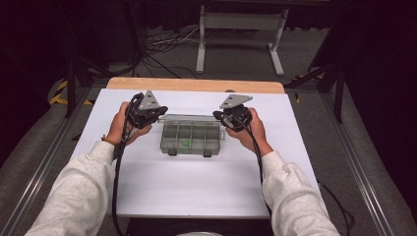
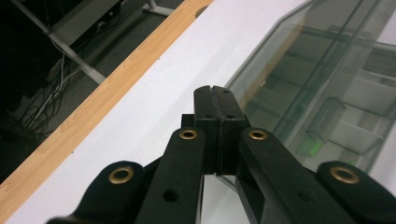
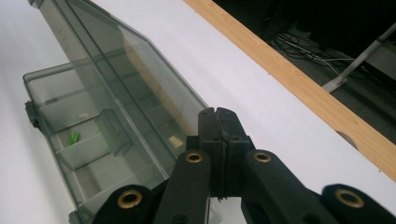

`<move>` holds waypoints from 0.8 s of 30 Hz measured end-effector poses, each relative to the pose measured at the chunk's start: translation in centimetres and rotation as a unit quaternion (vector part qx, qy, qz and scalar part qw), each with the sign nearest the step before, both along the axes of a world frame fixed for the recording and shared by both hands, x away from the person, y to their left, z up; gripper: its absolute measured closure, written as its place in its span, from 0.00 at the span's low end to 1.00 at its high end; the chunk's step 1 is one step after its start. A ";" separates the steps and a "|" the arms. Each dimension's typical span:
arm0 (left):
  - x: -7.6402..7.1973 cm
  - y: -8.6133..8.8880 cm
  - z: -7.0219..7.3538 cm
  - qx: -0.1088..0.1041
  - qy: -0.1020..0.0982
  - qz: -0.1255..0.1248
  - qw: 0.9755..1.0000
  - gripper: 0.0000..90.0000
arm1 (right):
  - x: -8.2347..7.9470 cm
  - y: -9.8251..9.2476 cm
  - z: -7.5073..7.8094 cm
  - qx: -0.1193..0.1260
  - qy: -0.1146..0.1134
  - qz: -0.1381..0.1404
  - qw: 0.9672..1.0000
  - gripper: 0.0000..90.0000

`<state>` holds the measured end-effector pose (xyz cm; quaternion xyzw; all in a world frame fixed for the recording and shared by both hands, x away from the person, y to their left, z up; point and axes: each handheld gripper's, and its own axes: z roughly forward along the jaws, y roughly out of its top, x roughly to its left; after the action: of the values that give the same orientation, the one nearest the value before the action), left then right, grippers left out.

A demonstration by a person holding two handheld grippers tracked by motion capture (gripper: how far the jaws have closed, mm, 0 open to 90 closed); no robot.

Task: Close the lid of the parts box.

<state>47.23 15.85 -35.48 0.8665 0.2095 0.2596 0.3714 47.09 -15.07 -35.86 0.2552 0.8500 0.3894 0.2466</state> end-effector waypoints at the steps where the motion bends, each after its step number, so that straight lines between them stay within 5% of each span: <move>1: -0.2 0.0 -0.1 -0.001 0.001 -0.002 1.000 1.00 | -0.2 0.0 -0.1 -0.002 0.000 0.001 1.000 1.00; 11: -1.9 -0.2 -0.8 -0.004 0.004 -0.035 0.999 1.00 | -1.6 0.4 -0.8 -0.013 0.008 0.024 1.000 1.00; 24: -3.4 0.2 -2.8 0.004 0.011 -0.044 0.999 1.00 | -3.1 0.6 -1.8 -0.026 0.015 0.042 0.999 1.00</move>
<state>43.82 16.02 -38.24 0.8791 0.1742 0.2337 0.3771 44.00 -14.44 -37.70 0.2184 0.8734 0.3732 0.2239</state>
